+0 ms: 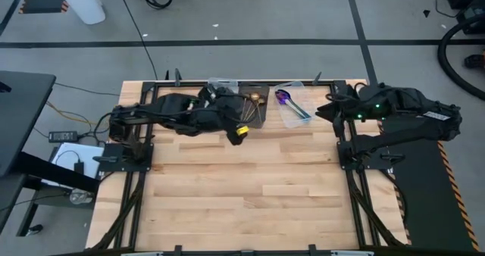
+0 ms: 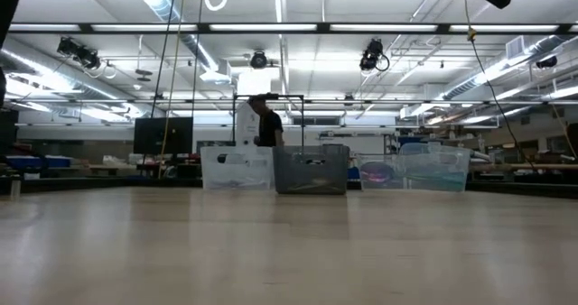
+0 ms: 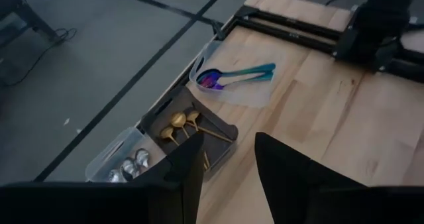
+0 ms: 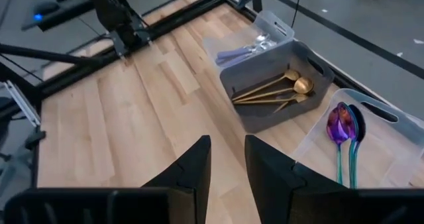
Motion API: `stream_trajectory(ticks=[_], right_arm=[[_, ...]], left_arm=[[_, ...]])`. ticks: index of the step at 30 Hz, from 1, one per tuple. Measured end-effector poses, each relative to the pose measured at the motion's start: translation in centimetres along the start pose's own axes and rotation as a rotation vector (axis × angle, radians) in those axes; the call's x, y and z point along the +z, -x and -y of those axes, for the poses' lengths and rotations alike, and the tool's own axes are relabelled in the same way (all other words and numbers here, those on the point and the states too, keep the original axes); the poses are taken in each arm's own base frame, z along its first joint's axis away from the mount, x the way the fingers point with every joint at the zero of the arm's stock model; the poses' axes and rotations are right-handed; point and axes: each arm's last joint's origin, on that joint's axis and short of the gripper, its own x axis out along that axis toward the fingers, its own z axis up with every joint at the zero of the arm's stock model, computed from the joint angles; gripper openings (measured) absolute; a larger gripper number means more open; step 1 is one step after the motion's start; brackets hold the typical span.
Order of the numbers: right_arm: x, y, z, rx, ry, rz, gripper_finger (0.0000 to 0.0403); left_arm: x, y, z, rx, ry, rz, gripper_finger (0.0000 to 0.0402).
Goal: Sort silverware by color (type)
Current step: Return to Home Position
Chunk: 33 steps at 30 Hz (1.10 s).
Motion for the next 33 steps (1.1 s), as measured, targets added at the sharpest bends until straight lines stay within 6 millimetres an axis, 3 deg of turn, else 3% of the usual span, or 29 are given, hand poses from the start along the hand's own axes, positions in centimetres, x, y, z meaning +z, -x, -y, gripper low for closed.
stream_trajectory(ticks=[9, 17, 28, 33], right_arm=[[-0.2, 1.3, 0.5, 0.022, -0.06, 0.043, 0.0103], [0.1, 1.6, 0.2, 0.097, -0.098, 0.074, 0.0103], [-0.1, 3.6, 1.0, 0.079, -0.067, 0.186, 0.0103], [-0.6, 3.6, 1.3, 0.069, -0.056, 0.206, 0.0103]], left_arm=[[-0.5, 4.4, -2.0, 0.038, -0.002, 0.057, 0.0141], [-0.7, 6.5, -2.7, 0.021, 0.013, 0.098, 0.0141], [-2.2, 7.8, -2.1, 0.106, 0.013, 0.115, 0.0141], [-3.2, 6.8, -1.3, 0.141, -0.014, 0.092, 0.0141]])
